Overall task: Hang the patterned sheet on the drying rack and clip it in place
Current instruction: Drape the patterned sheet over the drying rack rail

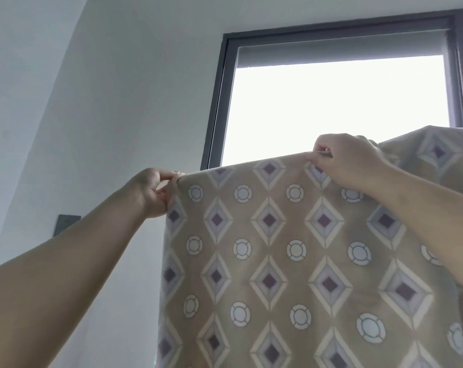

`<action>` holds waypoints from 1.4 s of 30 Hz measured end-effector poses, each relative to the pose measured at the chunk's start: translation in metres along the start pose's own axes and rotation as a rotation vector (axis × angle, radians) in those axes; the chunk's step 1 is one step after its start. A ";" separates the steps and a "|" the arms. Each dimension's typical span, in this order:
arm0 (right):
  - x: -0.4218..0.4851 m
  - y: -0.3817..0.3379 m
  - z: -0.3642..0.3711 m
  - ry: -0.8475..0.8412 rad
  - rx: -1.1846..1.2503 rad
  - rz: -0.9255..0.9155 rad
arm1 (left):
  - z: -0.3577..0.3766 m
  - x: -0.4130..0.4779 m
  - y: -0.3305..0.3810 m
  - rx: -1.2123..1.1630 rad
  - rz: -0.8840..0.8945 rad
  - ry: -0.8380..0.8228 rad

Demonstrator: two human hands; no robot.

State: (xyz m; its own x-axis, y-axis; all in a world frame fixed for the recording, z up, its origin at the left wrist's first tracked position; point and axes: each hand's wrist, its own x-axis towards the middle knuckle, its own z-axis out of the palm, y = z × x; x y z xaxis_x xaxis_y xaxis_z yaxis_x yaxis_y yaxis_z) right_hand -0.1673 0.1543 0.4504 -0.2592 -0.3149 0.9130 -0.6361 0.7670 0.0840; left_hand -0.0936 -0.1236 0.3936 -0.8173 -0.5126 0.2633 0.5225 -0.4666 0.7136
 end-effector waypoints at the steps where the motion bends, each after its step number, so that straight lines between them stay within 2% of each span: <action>1: -0.001 0.000 0.000 0.029 0.017 -0.010 | -0.002 0.006 0.003 -0.028 0.072 0.045; 3: -0.002 -0.001 0.003 0.132 0.054 -0.047 | -0.002 0.016 0.010 -0.103 0.275 0.180; 5: -0.003 -0.001 0.006 0.177 0.049 -0.071 | 0.001 0.018 0.007 -0.016 0.395 0.257; 6: -0.004 -0.001 0.007 0.145 0.031 -0.067 | 0.002 0.015 0.002 0.089 0.382 0.211; 8: -0.006 0.002 0.007 0.062 -0.007 -0.069 | 0.001 0.008 -0.008 0.339 0.252 -0.068; 10: -0.008 0.006 0.007 0.044 -0.018 -0.102 | -0.001 0.003 -0.013 0.739 0.120 -0.332; 11: -0.009 0.007 0.006 0.047 -0.015 -0.114 | -0.001 0.004 -0.016 0.926 0.126 -0.382; 13: -0.010 0.008 0.003 0.049 -0.019 -0.098 | 0.005 0.005 -0.022 1.245 0.318 -0.289; 14: -0.011 0.009 -0.001 0.050 -0.046 -0.075 | 0.009 0.006 -0.025 1.305 0.443 -0.174; 16: -0.011 0.012 -0.008 0.049 -0.128 -0.031 | 0.017 0.009 -0.028 1.292 0.651 0.154; 17: -0.012 0.014 -0.011 0.039 -0.151 -0.014 | 0.019 0.011 -0.030 1.307 0.715 0.307; 18: -0.013 0.016 -0.013 0.022 -0.164 -0.005 | 0.022 0.012 -0.033 1.386 0.728 0.391; 19: -0.014 0.017 -0.014 0.006 -0.168 -0.005 | 0.026 0.012 -0.037 1.461 0.713 0.381; 20: -0.014 0.019 -0.014 0.002 -0.162 -0.011 | 0.029 0.013 -0.042 1.508 0.671 0.268; 23: -0.016 0.021 -0.016 0.034 -0.101 -0.029 | 0.048 0.009 -0.055 1.441 0.564 -0.334; 25: -0.017 0.023 -0.020 0.047 -0.099 -0.026 | 0.058 0.010 -0.061 1.439 0.503 -0.580; 26: -0.017 0.025 -0.022 0.055 -0.124 -0.017 | 0.064 0.012 -0.064 1.453 0.529 -0.587; 28: -0.019 0.032 -0.029 0.092 -0.214 0.014 | 0.073 0.013 -0.068 1.404 0.693 -0.425; 30: -0.021 0.043 -0.035 0.125 -0.274 0.069 | 0.082 0.011 -0.072 1.262 0.823 -0.101; 31: -0.021 0.049 -0.039 0.134 -0.282 0.105 | 0.088 0.013 -0.074 1.216 0.837 0.055; 32: -0.021 0.053 -0.042 0.143 -0.282 0.139 | 0.093 0.015 -0.075 1.198 0.810 0.131; 33: -0.020 0.057 -0.043 0.152 -0.281 0.172 | 0.099 0.017 -0.077 1.191 0.755 0.084; 36: -0.017 0.066 -0.047 0.138 -0.263 0.213 | 0.129 0.004 -0.083 1.175 0.587 -0.386; 38: -0.017 0.071 -0.048 0.111 -0.246 0.197 | 0.144 -0.008 -0.084 1.168 0.531 -0.635; 40: -0.016 0.077 -0.050 0.084 -0.262 0.186 | 0.149 -0.012 -0.082 1.111 0.532 -0.703; 42: -0.014 0.081 -0.053 0.076 -0.258 0.187 | 0.152 -0.013 -0.077 1.037 0.558 -0.644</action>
State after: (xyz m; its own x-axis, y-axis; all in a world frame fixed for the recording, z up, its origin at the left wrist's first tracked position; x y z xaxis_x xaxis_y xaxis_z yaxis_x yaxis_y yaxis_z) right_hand -0.1764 0.2508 0.4654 -0.2930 -0.1200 0.9485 -0.3750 0.9270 0.0015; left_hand -0.1601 0.0279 0.4340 -0.6749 0.1076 0.7300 0.6309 0.5972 0.4953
